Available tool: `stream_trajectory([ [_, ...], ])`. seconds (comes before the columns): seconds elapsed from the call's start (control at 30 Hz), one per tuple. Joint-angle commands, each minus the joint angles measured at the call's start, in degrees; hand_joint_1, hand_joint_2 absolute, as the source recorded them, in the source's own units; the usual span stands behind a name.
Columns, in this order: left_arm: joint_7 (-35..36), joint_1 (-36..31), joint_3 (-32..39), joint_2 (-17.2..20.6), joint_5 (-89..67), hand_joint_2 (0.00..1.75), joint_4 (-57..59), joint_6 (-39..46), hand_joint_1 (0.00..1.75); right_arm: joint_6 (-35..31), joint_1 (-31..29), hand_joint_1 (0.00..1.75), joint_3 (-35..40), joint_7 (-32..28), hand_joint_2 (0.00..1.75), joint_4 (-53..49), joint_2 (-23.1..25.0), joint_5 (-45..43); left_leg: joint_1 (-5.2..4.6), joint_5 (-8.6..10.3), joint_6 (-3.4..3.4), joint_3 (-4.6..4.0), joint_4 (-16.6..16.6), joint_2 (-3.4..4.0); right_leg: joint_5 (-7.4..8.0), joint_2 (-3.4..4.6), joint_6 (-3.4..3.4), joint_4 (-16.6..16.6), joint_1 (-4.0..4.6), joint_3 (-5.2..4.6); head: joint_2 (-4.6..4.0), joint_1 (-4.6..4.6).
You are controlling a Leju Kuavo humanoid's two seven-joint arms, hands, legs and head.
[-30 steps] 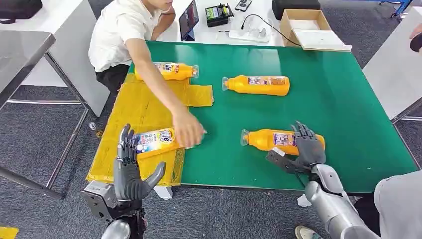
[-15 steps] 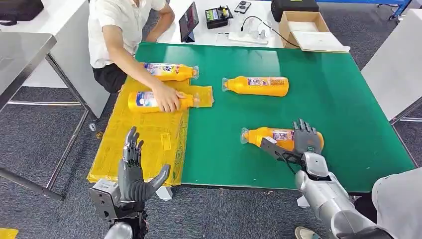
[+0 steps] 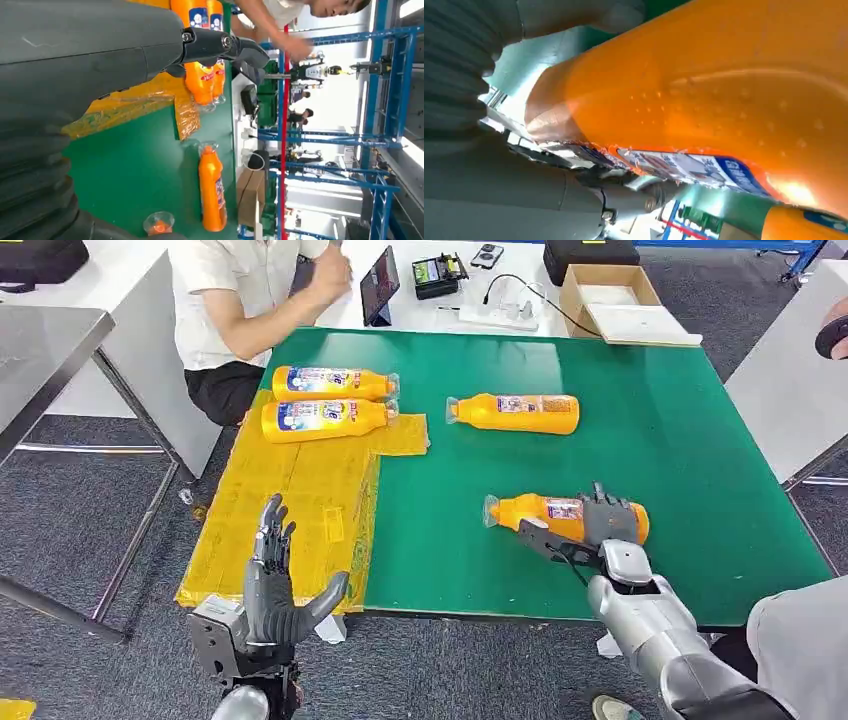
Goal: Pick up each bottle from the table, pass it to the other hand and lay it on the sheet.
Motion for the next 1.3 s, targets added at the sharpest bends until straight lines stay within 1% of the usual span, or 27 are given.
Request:
stream_trajectory([
  [0.03,0.06,-2.15,-0.14,0.7,0.2,1.75,4.44,-0.71,0.0,2.43,1.34,1.75,-2.95,-5.29,1.75,6.72,-1.83,-5.28,-0.01,0.04,0.1,0.23,-0.18,-0.16,-0.05,-0.31,-0.14,-0.17,0.04,0.31,0.0,0.0],
  [0.1,-0.34,-2.16,-0.65,1.17,0.22,1.75,4.45,-0.71,0.0,0.52,2.84,1.75,-4.1,-8.35,1.75,6.84,-3.16,-6.99,0.01,0.01,0.06,0.22,-0.12,-0.17,-0.06,-0.27,-0.1,-0.14,0.05,0.3,0.0,-0.02],
  [0.13,-0.64,-2.13,-0.95,1.51,0.33,1.75,4.25,-0.55,0.0,-0.87,3.53,1.75,-4.44,-10.55,1.75,6.83,-3.74,-7.78,0.01,0.03,0.1,0.31,-0.21,-0.24,-0.08,-0.4,-0.14,-0.22,0.06,0.42,0.0,-0.02],
  [0.17,-0.72,-2.08,-1.02,1.62,0.36,1.75,4.16,-0.5,0.0,-1.42,3.94,1.75,-4.62,-11.17,1.75,6.81,-4.07,-8.09,0.02,0.02,0.08,0.29,-0.16,-0.29,-0.08,-0.4,-0.1,-0.19,0.07,0.41,0.0,0.0],
  [0.2,-1.04,-1.86,-1.26,2.04,0.41,1.75,3.66,-0.22,0.0,-3.13,5.03,1.75,-4.89,-14.25,1.75,6.53,-4.69,-8.93,0.01,0.03,0.11,0.36,-0.23,-0.32,-0.1,-0.48,-0.14,-0.26,0.07,0.5,0.0,0.0],
  [0.27,-1.39,-1.69,-1.56,2.57,0.32,1.75,3.17,0.13,0.0,-3.77,6.32,1.75,-5.91,-17.98,1.75,6.34,-5.27,-10.82,0.03,0.0,0.08,0.27,-0.13,-0.29,-0.1,-0.37,-0.08,-0.17,0.07,0.4,0.0,0.0],
  [0.3,-1.47,-1.65,-1.77,2.86,0.3,1.75,2.99,0.3,0.0,-3.36,6.95,1.75,-6.9,-20.2,1.75,6.29,-5.47,-12.55,0.02,-0.01,0.13,0.36,-0.2,-0.28,-0.11,-0.42,-0.13,-0.25,0.08,0.49,0.0,-0.02],
  [0.37,-1.65,-1.65,-1.99,3.08,0.35,1.75,2.89,0.49,0.0,-2.63,8.0,1.75,-9.14,-23.42,1.75,5.72,-5.21,-15.84,0.03,-0.03,0.07,0.25,-0.11,-0.22,-0.09,-0.29,-0.07,-0.16,0.07,0.37,0.0,0.0],
  [0.4,-1.66,-1.64,-2.0,3.09,0.35,1.75,2.89,0.5,0.0,-2.73,8.16,1.75,-9.18,-23.56,1.75,5.74,-5.2,-15.91,0.0,0.01,0.18,0.41,-0.28,-0.3,-0.1,-0.49,-0.18,-0.34,0.08,0.59,0.0,0.0],
  [0.43,-1.87,-1.68,-2.13,3.17,0.46,1.75,2.91,0.59,0.0,-1.63,8.6,1.75,-10.91,-25.92,1.75,5.46,-4.73,-18.48,0.05,-0.06,0.07,0.33,-0.13,-0.14,-0.06,-0.23,-0.1,-0.26,0.1,0.47,0.0,0.0],
  [0.5,-2.91,-1.53,-2.01,2.98,1.84,1.75,2.66,0.87,0.0,1.47,9.93,1.75,-15.37,-32.55,1.75,3.69,-3.0,-26.06,0.05,-0.07,0.1,0.41,-0.18,-0.2,-0.08,-0.31,-0.14,-0.36,0.11,0.51,0.0,0.0],
  [0.57,-2.68,-1.06,-1.52,2.59,3.43,1.75,2.06,1.1,0.0,1.97,10.9,1.75,-15.31,-35.08,1.75,1.16,-1.53,-27.82,0.04,-0.11,0.07,0.51,-0.15,-0.09,-0.08,-0.17,-0.12,-0.32,0.09,0.57,0.0,0.0],
  [0.63,-2.65,-1.03,-1.65,2.65,3.47,1.75,1.92,1.22,0.0,2.0,11.09,1.75,-14.97,-34.41,1.75,0.22,-0.93,-28.2,0.05,-0.09,0.12,0.64,-0.27,0.06,-0.04,-0.13,-0.23,-0.44,0.13,0.66,0.0,0.04],
  [0.7,-2.65,-1.03,-1.65,2.65,3.47,1.75,1.92,1.22,0.0,2.0,11.09,1.75,-14.97,-34.41,1.75,0.22,-0.93,-28.2,0.1,-0.22,0.06,0.7,-0.14,0.16,-0.02,0.04,-0.16,-0.34,0.16,0.73,0.0,0.02],
  [1.07,-2.65,-1.03,-1.65,2.66,3.48,1.75,1.92,1.22,0.0,2.03,11.03,1.75,-14.96,-34.44,1.75,0.14,-1.15,-28.19,0.08,-0.2,0.08,0.72,-0.21,0.19,0.0,0.03,-0.2,-0.38,0.15,0.73,0.0,0.02],
  [1.1,-2.64,-1.04,-1.65,2.67,3.49,1.75,1.93,1.23,0.0,2.06,11.07,1.75,-14.95,-34.45,1.75,0.13,-1.35,-28.19,0.06,-0.29,0.06,0.89,-0.25,0.43,0.0,0.2,-0.24,-0.36,0.15,0.8,0.0,0.02],
  [1.13,-2.64,-1.04,-1.65,2.67,3.49,1.75,1.93,1.23,0.0,2.06,11.07,1.75,-14.95,-34.45,1.75,0.13,-1.35,-28.19,0.04,-0.25,0.09,0.88,-0.33,0.45,0.03,0.17,-0.3,-0.4,0.15,0.79,0.0,0.02],
  [1.17,4.74,0.22,0.03,-0.11,15.51,1.75,3.69,1.42,0.0,3.55,18.68,1.75,-9.77,-37.12,1.75,-23.62,3.68,-37.18,0.09,-0.41,0.08,1.15,-0.17,0.53,-0.04,0.31,-0.22,-0.33,0.19,0.97,0.0,-0.02],
  [1.2,7.19,-0.87,-5.74,2.38,21.6,1.75,9.51,-2.66,0.0,1.81,18.06,1.75,0.81,-31.52,1.75,-35.59,3.97,-40.68,0.13,-0.44,0.06,1.2,-0.15,0.57,-0.07,0.37,-0.24,-0.32,0.24,0.99,0.0,0.02],
  [1.23,7.15,-1.5,-6.52,3.13,22.23,1.75,10.1,-3.93,0.0,1.26,17.1,1.75,1.61,-31.12,1.75,-35.27,4.33,-40.93,0.16,-0.5,0.03,1.28,-0.12,0.69,-0.07,0.51,-0.21,-0.3,0.26,1.05,0.0,0.02],
  [1.27,6.86,-2.21,-7.41,3.81,22.57,1.75,10.79,-5.44,0.0,1.25,15.91,1.75,2.23,-30.69,1.75,-34.46,5.12,-41.91,0.17,-0.54,0.01,1.22,-0.17,0.98,-0.04,0.77,-0.27,-0.26,0.26,0.97,0.0,0.02],
  [1.3,6.58,-2.93,-8.53,4.37,22.11,1.75,11.24,-6.87,0.0,1.25,14.66,1.75,2.9,-30.79,1.75,-33.24,6.24,-43.09,0.09,-0.48,-0.01,0.92,-0.1,0.9,-0.08,0.74,-0.22,-0.11,0.16,0.64,0.0,0.04],
])
